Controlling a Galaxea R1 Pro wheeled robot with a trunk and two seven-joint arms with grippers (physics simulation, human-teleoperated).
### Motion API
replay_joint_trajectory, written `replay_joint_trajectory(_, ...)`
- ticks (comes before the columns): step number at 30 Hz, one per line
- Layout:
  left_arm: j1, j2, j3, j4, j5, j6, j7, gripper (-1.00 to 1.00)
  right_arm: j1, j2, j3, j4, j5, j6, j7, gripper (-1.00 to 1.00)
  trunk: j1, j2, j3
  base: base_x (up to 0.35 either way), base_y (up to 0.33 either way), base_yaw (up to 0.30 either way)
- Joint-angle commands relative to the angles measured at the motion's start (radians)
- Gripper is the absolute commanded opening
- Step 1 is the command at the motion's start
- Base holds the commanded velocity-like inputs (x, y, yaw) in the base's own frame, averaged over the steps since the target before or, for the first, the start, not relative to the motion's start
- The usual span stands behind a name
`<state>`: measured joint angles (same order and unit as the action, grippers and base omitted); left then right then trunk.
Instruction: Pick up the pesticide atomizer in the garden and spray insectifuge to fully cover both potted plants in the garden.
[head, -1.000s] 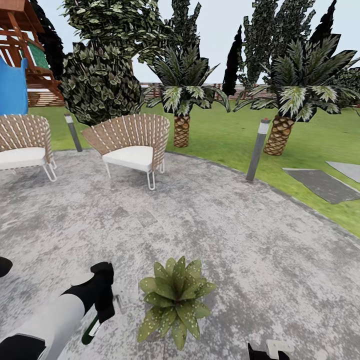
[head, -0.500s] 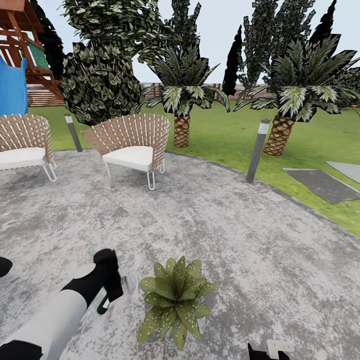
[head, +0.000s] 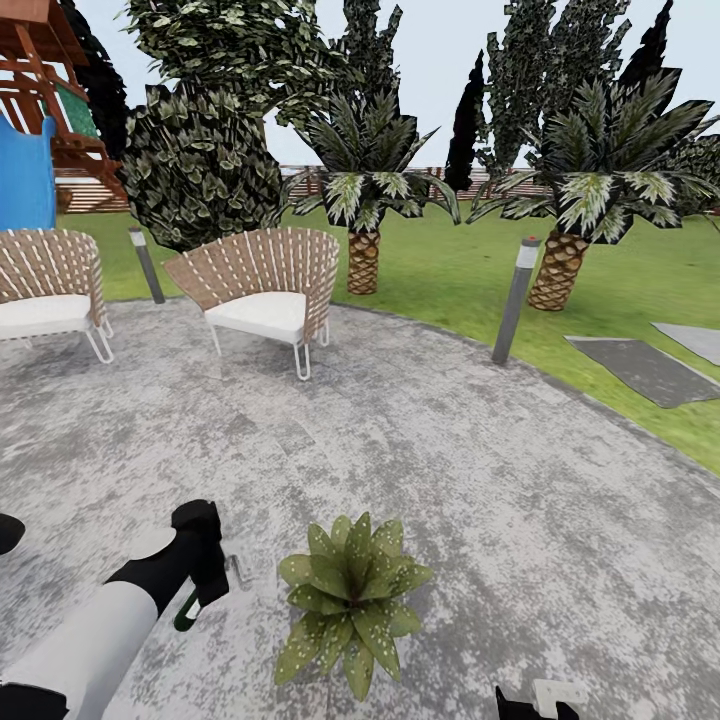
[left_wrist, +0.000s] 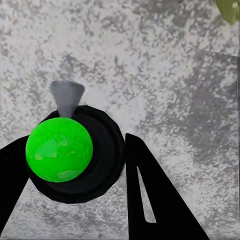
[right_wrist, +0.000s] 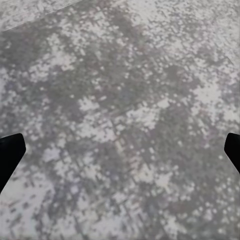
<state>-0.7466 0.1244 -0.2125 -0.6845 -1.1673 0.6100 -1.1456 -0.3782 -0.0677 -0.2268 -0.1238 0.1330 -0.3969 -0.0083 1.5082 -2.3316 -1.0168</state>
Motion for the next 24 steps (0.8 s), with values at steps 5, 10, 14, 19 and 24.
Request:
replay_joint_trajectory(5, -0.002, -0.052, -0.005, -0.013, -0.005, 0.010, -0.006, -1.00, -0.001, 0.000, -0.008, 0.001, 0.010, -0.003, -0.001, 1.00, 0.000, 0.000, -0.001, 0.000, 0.000, 0.000)
replay_joint_trajectory(10, -0.002, -0.039, -0.004, -0.009, -0.006, 0.010, -0.008, -1.00, -0.001, 0.000, -0.008, 0.001, 0.011, -0.004, -0.002, 1.00, 0.000, 0.000, -0.001, 0.000, 0.000, 0.000)
replay_joint_trajectory(14, -0.001, 0.023, 0.006, -0.002, 0.034, 0.006, -0.008, -1.00, -0.001, 0.000, -0.007, 0.001, 0.011, -0.004, -0.002, 1.00, 0.000, 0.000, -0.001, 0.000, 0.000, 0.000)
replay_joint_trajectory(19, -0.001, 0.012, 0.011, -0.005, 0.062, 0.010, -0.017, -1.00, -0.001, 0.000, -0.008, 0.001, 0.011, -0.004, -0.002, 1.00, 0.000, 0.000, -0.001, 0.000, 0.000, 0.000)
replay_joint_trajectory(24, -0.002, 0.002, 0.009, -0.014, 0.063, 0.017, -0.020, -1.00, -0.001, -0.001, -0.008, 0.001, 0.012, -0.005, 0.000, 1.00, 0.000, 0.000, -0.001, 0.000, -0.102, 0.086)
